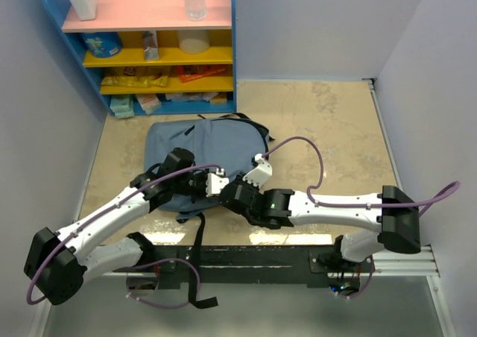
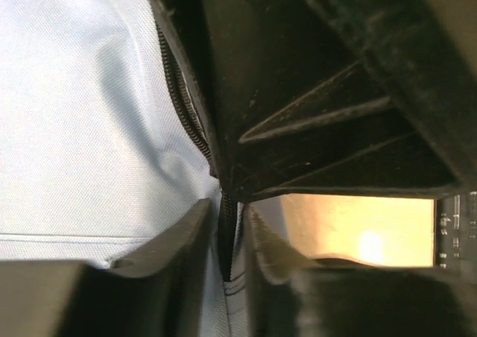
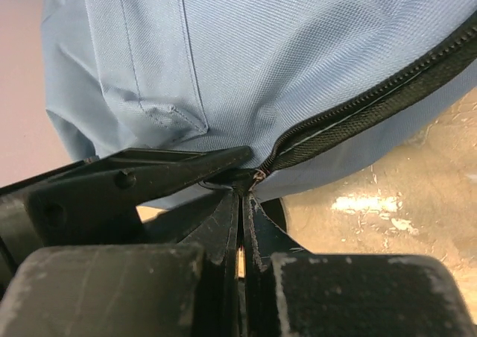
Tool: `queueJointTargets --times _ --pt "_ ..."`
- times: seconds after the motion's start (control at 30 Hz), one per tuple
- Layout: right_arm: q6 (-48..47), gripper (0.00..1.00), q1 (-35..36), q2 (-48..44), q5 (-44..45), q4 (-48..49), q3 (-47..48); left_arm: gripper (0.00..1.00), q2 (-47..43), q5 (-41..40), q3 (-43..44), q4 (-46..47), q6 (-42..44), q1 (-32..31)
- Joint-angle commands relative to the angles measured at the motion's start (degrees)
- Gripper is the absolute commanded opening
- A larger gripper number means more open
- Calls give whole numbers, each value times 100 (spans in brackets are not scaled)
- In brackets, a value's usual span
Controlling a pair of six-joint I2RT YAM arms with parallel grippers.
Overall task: Pack the student bag
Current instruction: Zip the student bag at the center of the board.
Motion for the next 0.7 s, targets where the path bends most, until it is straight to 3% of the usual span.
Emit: queueJointTargets --times 0.0,0.1,0.4,0.67 --pt "0 0 -108 -403 379 120 -40 15 151 -275 -152 65 -24 -100" --pt "17 0 -204 -464 396 50 -136 0 169 -363 -64 74 -51 -100" --pt "-613 0 -951 -904 511 136 -558 2 -33 -354 94 -522 -86 -100" --pt "-1423 0 -1672 -773 300 225 -295 4 -262 -310 -11 -1042 133 -100"
